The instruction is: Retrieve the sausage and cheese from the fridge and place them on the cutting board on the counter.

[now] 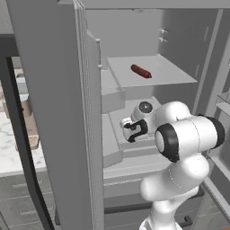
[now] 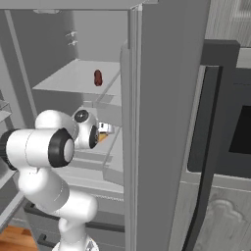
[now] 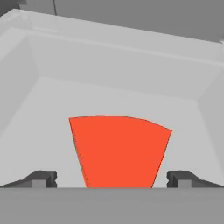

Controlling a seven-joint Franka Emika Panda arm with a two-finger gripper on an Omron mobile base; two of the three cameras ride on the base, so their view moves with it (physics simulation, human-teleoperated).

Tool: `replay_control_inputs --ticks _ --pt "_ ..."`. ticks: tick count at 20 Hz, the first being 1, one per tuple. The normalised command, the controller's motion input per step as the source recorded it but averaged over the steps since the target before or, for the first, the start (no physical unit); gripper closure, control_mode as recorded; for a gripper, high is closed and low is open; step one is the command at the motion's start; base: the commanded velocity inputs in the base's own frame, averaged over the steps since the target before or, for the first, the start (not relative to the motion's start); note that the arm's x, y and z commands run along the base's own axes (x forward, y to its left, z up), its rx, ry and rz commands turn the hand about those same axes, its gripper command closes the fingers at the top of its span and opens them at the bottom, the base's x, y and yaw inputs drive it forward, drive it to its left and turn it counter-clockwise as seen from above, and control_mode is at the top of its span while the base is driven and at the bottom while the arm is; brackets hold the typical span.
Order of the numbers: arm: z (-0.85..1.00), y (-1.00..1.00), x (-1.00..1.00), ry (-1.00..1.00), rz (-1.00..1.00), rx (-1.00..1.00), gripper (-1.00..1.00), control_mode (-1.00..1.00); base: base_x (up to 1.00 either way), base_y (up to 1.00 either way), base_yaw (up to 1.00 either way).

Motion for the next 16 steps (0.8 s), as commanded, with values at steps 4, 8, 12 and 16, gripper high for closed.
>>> replay_control_inputs --ticks 4,8,12,16 --pt "-0.33 0.00 0.27 0.00 0.00 0.01 -1.00 -1.00 0.00 0.00 0.00" --pt "-0.39 0.01 0.29 0.00 0.00 0.00 -1.00 -1.00 0.00 0.00 0.00" --pt "-0.23 0.01 0.08 0.00 0.00 0.00 1.00 -1.00 0.00 0.00 0.00" --pt "0.00 0.00 0.00 0.00 0.00 0.00 1.00 -1.00 0.00 0.00 0.00"
